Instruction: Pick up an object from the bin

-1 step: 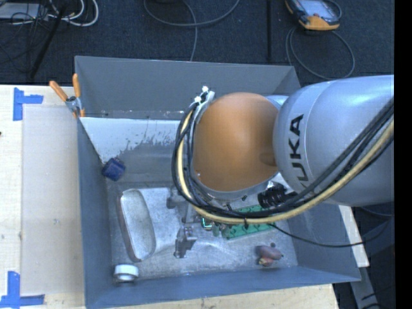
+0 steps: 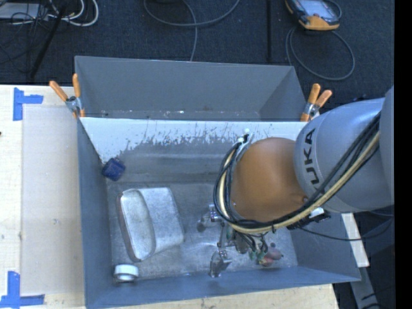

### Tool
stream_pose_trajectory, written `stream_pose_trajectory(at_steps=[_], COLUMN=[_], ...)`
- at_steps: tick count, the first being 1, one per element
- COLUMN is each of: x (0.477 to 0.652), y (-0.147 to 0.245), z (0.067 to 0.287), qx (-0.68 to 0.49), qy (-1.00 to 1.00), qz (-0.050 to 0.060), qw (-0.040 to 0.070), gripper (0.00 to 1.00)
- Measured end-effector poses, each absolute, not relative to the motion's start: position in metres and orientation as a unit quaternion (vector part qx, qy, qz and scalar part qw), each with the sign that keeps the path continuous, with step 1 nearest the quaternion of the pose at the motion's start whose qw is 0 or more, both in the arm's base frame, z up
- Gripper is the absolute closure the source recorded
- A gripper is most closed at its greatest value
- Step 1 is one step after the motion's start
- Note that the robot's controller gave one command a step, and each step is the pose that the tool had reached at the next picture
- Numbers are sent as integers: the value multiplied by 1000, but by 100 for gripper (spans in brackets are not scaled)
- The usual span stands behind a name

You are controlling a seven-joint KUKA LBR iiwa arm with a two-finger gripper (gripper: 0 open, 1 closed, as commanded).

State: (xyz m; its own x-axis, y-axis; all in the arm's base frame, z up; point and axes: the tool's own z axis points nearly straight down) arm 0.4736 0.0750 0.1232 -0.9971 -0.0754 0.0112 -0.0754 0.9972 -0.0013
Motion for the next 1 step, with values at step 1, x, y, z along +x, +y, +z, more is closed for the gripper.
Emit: stream_pose_trajectory(at_steps=[1], x=[490], y=[43], z=[76], qx=[9], qy=[-1000], qz=[1], qw=[3], gripper=[0])
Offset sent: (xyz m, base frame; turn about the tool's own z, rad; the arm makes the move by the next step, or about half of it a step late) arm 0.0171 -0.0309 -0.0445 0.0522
